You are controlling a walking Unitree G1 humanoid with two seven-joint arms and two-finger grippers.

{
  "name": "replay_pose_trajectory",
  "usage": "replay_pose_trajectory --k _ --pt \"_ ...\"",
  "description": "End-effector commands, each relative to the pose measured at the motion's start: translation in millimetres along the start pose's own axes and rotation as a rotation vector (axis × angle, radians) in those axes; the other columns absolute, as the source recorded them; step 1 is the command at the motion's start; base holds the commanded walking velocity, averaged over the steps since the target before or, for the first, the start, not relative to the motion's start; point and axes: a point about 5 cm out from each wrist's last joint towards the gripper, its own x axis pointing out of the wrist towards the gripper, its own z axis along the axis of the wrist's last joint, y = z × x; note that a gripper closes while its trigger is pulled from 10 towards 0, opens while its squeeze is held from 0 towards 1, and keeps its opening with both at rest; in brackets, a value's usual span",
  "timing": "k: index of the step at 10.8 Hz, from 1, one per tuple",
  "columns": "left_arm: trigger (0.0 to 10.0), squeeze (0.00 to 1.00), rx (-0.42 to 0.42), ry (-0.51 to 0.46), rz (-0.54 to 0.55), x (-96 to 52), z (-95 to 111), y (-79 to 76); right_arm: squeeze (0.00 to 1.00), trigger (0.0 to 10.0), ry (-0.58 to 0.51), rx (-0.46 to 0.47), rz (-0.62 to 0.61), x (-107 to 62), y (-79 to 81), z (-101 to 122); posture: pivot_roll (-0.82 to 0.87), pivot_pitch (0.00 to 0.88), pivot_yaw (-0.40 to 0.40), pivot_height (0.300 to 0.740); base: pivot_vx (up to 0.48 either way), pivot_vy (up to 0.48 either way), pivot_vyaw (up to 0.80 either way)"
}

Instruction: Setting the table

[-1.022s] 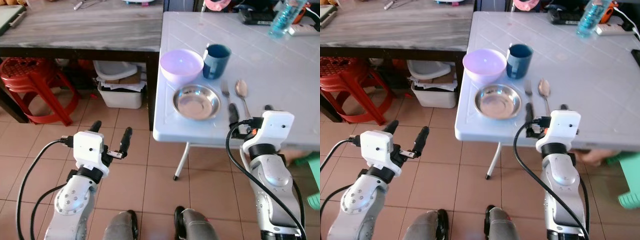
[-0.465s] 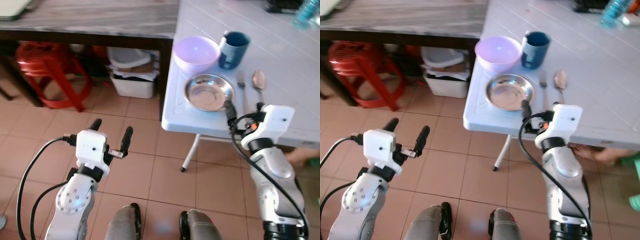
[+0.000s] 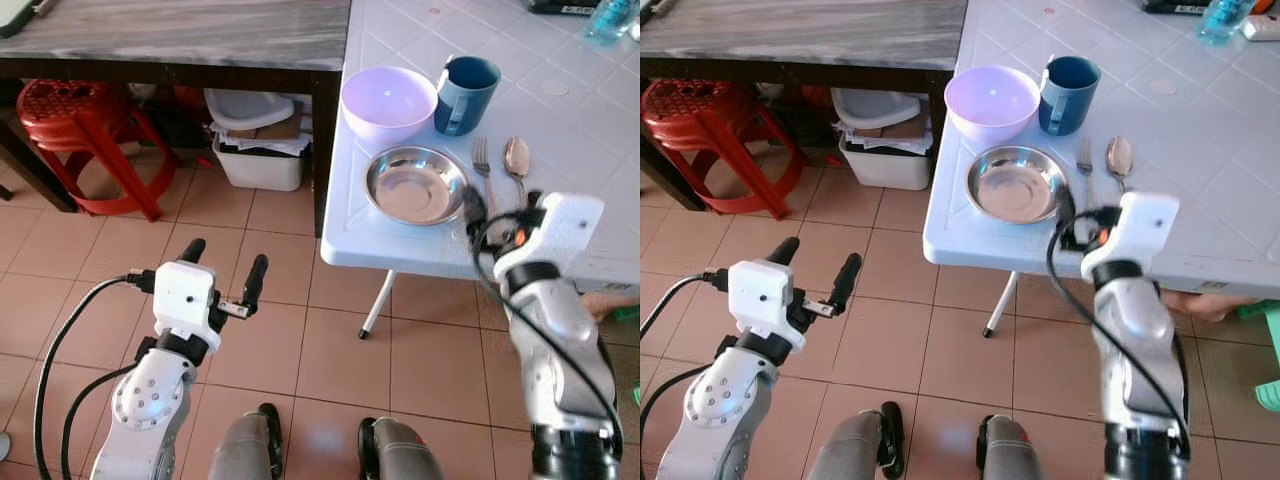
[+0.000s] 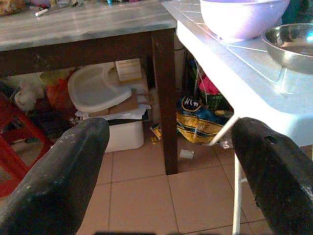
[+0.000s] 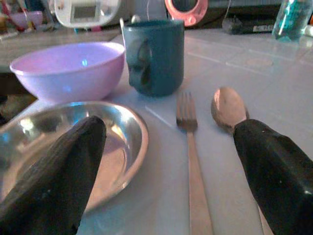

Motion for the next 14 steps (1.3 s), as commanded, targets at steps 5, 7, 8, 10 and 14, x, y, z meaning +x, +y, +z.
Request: replay_pose_trajectory --k 5,7,8,10,14 --pt "10.0 0.0 0.013 0.025 -0.023 -5.5 1 1.3 0.0 10.0 0.072 0.175 0.018 8.1 6.2 -8 0.02 0.242 0.06 0.74 0.0 0.0 0.0" --pt "10.0 0.0 0.016 0.029 -0.028 -5.9 2 1.8 0.0 10.0 0.096 0.21 0.038 11.8 8.8 -10 0.02 0.243 0.064 0.74 0.0 0.0 0.0" --pt "10.0 0.0 0.02 0.03 -0.03 -5.9 2 1.9 0.0 10.0 0.126 0.254 0.054 13.5 12.2 -14 0.02 0.243 0.066 0.74 0.0 0.0 0.0" --pt "10.0 0.0 0.023 0.035 -0.028 -6.9 1 2.9 0.0 10.0 0.14 0.264 0.111 13.9 21.9 -15 0.03 0.244 0.068 0.74 0.0 0.0 0.0" --pt "10.0 0.0 0.025 0.039 -0.037 -7.7 2 2.3 0.0 1.6 0.239 0.33 0.142 11.6 29.2 -26 0.03 0.246 0.069 0.74 0.0 0.0 0.0"
